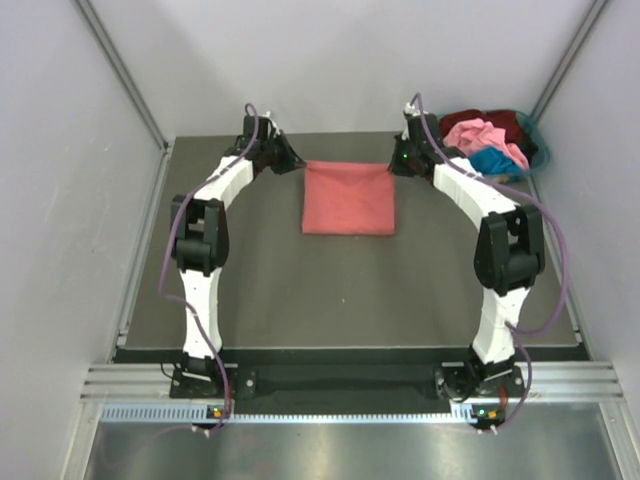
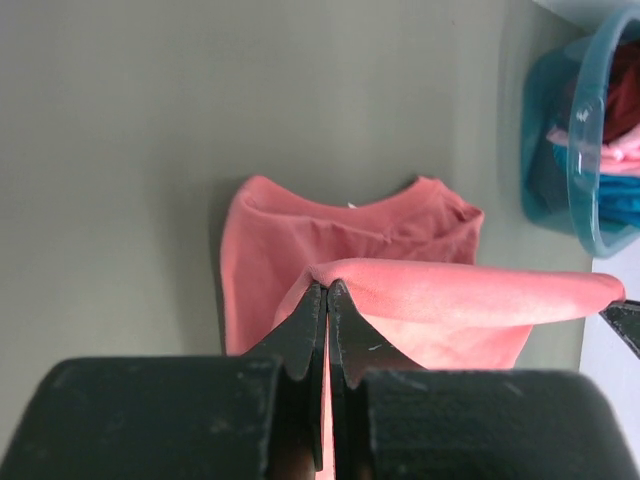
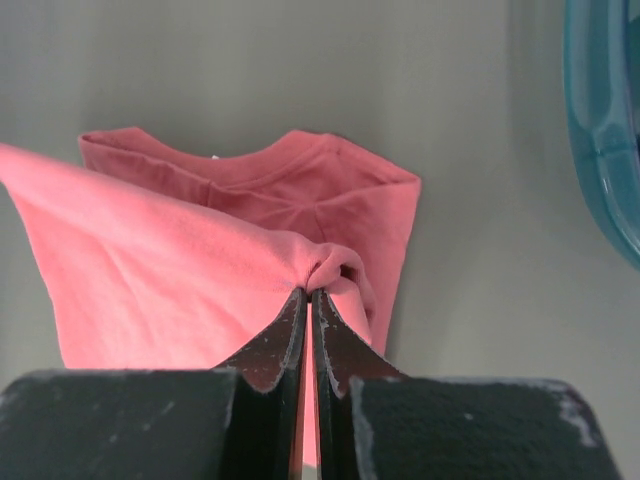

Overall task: Fold and stack the t-shirts
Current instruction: Fold the tshirt

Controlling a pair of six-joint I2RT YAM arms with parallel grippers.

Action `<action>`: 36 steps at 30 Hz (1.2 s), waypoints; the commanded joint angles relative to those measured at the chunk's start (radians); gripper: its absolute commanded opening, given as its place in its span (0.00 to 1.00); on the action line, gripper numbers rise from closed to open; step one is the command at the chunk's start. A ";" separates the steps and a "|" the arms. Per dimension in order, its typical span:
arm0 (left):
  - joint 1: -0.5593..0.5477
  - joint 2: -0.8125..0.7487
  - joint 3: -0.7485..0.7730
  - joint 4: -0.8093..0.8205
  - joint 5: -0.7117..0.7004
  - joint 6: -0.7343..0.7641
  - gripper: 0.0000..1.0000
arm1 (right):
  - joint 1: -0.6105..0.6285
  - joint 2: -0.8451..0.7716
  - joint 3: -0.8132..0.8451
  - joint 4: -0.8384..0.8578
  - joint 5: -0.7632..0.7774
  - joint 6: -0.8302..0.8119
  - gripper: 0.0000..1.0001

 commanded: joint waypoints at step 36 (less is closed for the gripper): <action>0.070 -0.168 -0.280 0.072 0.127 0.192 0.50 | -0.060 -0.130 -0.249 0.013 -0.244 -0.026 0.51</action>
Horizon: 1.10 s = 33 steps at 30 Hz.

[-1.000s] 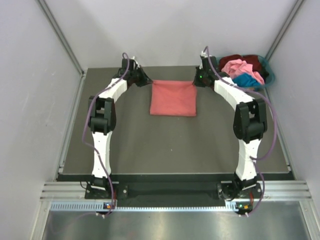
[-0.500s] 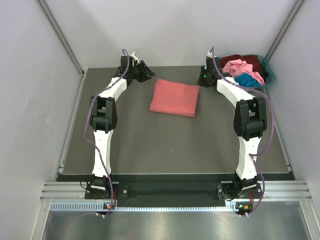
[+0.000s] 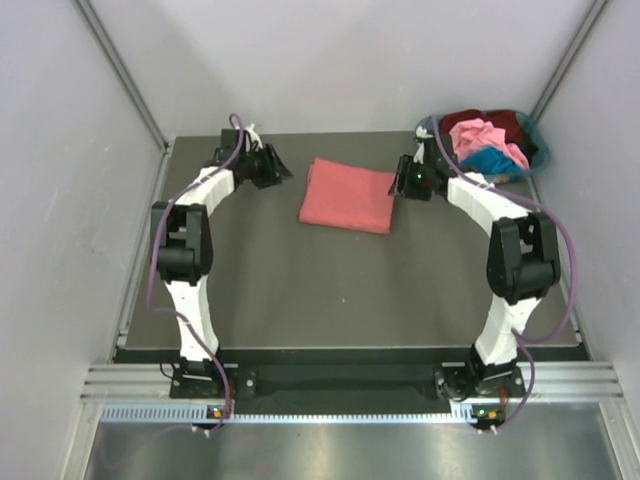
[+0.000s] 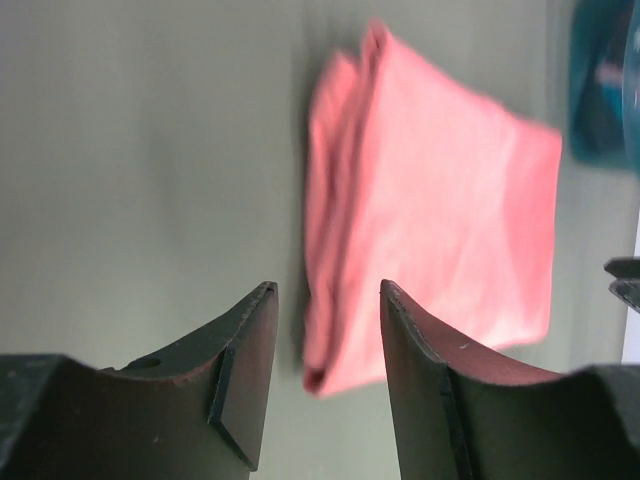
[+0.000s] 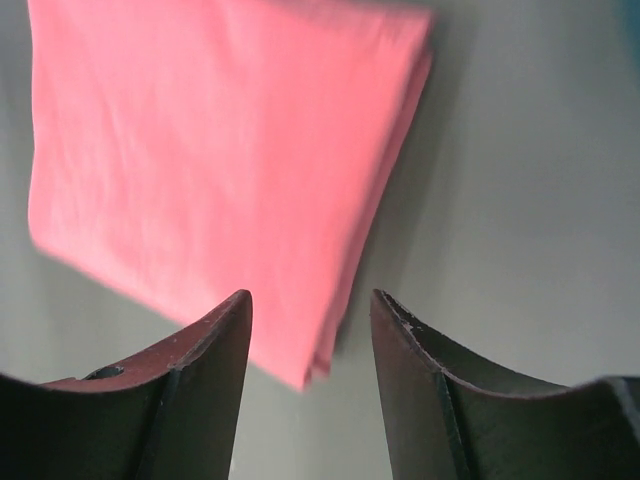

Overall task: Fold and stack the t-shirts
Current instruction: Fold the tshirt

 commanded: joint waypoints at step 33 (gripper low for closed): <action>-0.063 -0.032 -0.244 -0.007 -0.034 0.002 0.00 | -0.015 0.003 -0.319 0.198 -0.416 -0.090 0.24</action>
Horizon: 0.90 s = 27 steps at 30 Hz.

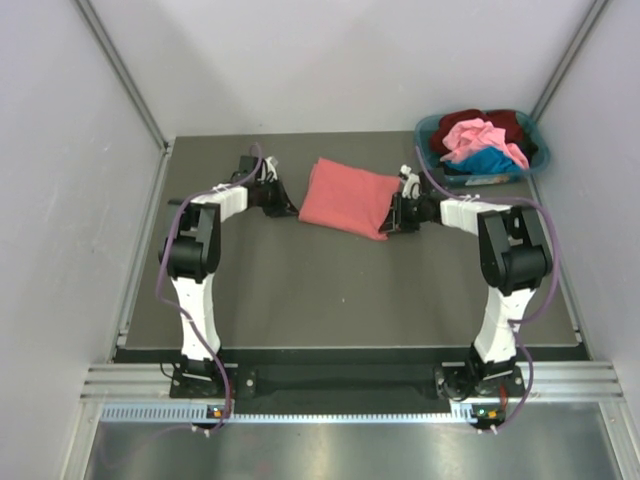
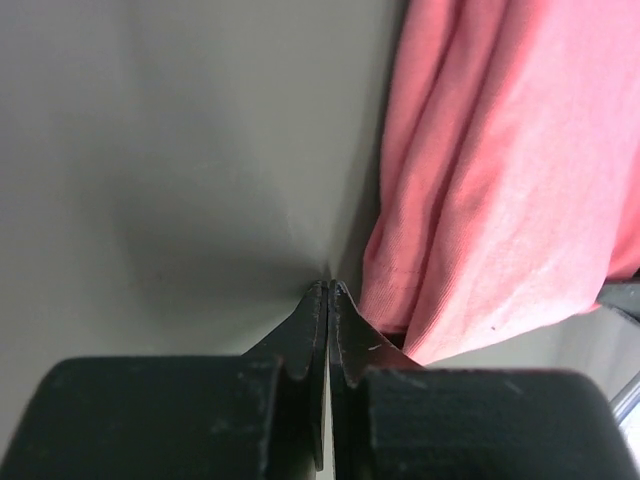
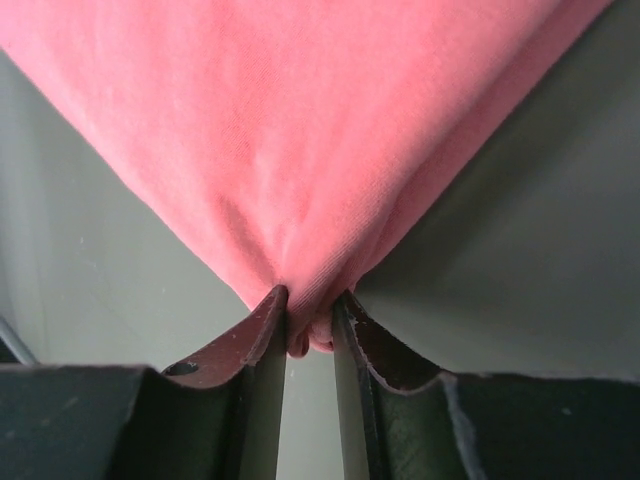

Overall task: Fold and stack the t-shirts
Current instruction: Fold the tshirt

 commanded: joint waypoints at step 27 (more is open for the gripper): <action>-0.020 -0.076 -0.075 0.031 0.141 0.125 0.51 | -0.062 -0.170 -0.084 -0.037 -0.005 0.053 0.53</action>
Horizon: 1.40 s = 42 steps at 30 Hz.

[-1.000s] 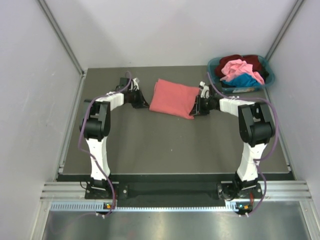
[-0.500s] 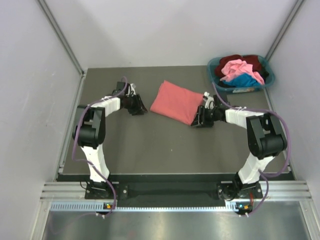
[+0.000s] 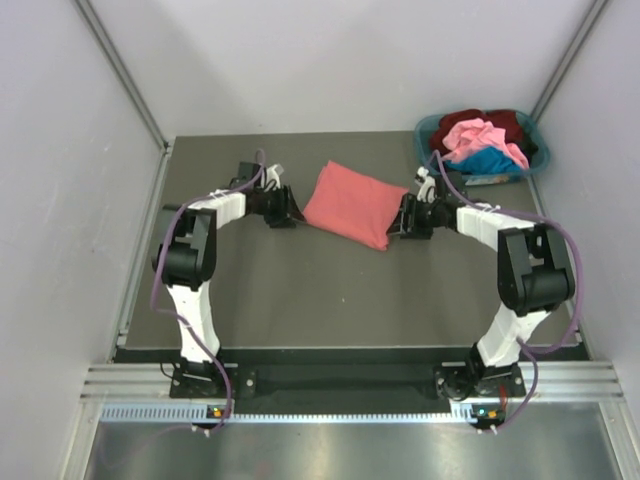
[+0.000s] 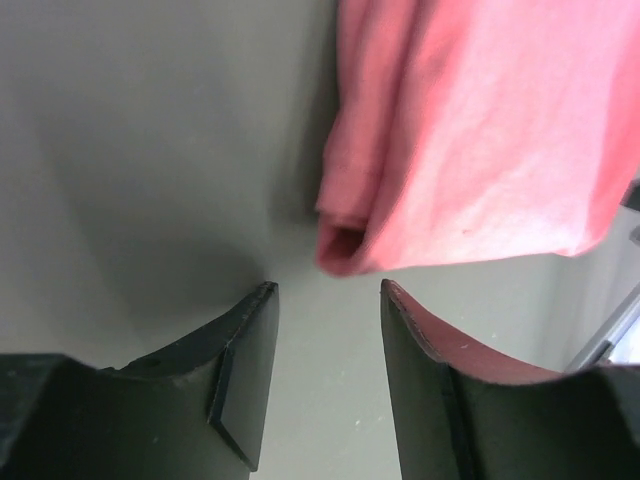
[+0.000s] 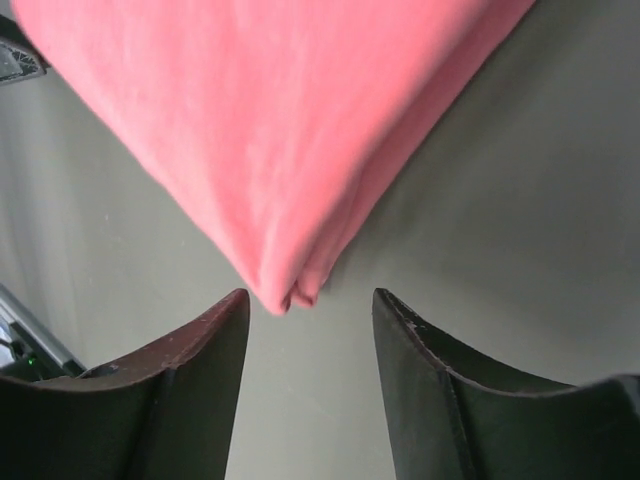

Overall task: Fold and stack the t-shirts
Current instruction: Fold the tshirt

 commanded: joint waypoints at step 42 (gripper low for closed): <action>-0.008 -0.081 0.308 -0.338 -0.172 -0.114 0.38 | 0.037 0.075 0.229 -0.043 -0.257 0.012 0.24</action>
